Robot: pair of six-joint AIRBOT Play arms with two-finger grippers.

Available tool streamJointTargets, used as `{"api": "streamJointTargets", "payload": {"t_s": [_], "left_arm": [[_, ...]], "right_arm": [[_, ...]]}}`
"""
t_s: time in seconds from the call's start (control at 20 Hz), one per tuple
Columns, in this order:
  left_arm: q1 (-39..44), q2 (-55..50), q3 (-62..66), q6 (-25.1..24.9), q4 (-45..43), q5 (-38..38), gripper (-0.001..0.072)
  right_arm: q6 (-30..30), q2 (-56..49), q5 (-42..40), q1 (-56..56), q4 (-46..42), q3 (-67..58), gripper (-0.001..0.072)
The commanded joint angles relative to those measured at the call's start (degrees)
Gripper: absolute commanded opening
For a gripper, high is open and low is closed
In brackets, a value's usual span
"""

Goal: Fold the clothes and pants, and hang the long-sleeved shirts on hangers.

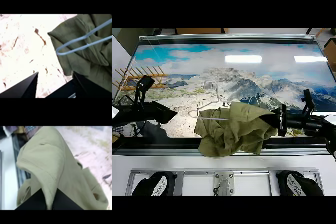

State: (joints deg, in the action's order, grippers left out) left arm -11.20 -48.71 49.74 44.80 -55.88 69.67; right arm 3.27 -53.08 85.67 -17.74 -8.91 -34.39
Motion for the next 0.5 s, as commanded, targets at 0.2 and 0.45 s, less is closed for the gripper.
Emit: {"api": "streamJointTargets", "payload": {"t_s": [0.2, 0.45], "left_arm": [[11.7, 7.9, -15.3, 24.4, 2.2, -10.4, 0.0706], [31.3, 7.8, -22.6, 40.6, 3.3, -27.8, 0.0685]], "right_arm": [[-5.7, 6.4, -5.6, 0.0, 3.8, -3.5, 0.0007], [-8.1, 7.6, -6.4, 0.0, 4.2, -3.5, 0.0007]]}}
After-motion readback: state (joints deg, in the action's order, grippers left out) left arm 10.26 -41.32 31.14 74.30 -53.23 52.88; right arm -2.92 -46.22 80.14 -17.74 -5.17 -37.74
